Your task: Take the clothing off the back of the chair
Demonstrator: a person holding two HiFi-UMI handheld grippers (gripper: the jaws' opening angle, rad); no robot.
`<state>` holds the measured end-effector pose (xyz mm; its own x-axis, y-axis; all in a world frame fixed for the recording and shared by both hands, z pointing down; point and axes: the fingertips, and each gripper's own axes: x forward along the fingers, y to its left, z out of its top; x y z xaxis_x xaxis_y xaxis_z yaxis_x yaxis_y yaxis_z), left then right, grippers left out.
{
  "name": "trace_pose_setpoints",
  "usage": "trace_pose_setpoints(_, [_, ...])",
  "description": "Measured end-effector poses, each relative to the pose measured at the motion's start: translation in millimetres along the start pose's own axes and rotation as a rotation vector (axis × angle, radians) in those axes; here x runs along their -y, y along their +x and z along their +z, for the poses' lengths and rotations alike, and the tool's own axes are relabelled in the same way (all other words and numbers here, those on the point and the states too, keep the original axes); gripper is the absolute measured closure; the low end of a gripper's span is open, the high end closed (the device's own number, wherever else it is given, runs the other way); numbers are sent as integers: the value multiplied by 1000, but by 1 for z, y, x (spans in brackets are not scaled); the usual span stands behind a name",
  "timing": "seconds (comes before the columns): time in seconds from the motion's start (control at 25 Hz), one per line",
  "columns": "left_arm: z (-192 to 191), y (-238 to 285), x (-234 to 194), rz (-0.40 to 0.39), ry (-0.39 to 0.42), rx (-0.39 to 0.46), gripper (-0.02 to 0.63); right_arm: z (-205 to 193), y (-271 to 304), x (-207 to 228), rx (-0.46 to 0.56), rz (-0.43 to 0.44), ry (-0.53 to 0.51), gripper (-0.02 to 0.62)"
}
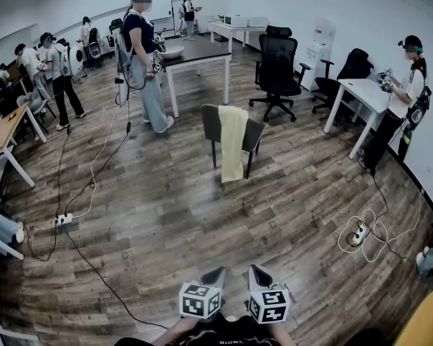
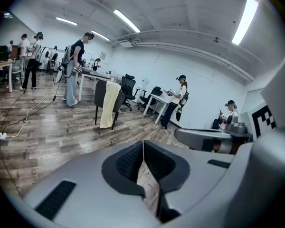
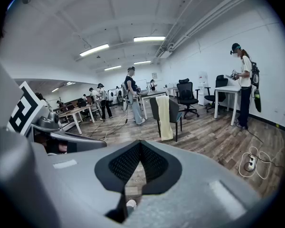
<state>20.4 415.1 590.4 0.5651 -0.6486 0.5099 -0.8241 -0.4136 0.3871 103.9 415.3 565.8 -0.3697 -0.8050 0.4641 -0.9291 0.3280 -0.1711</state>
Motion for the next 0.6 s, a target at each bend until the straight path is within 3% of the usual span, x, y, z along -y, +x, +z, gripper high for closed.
trace_pose_setpoints(0.6, [16, 10, -24, -10, 19, -38, 591, 12, 31, -5, -16, -9, -35, 591])
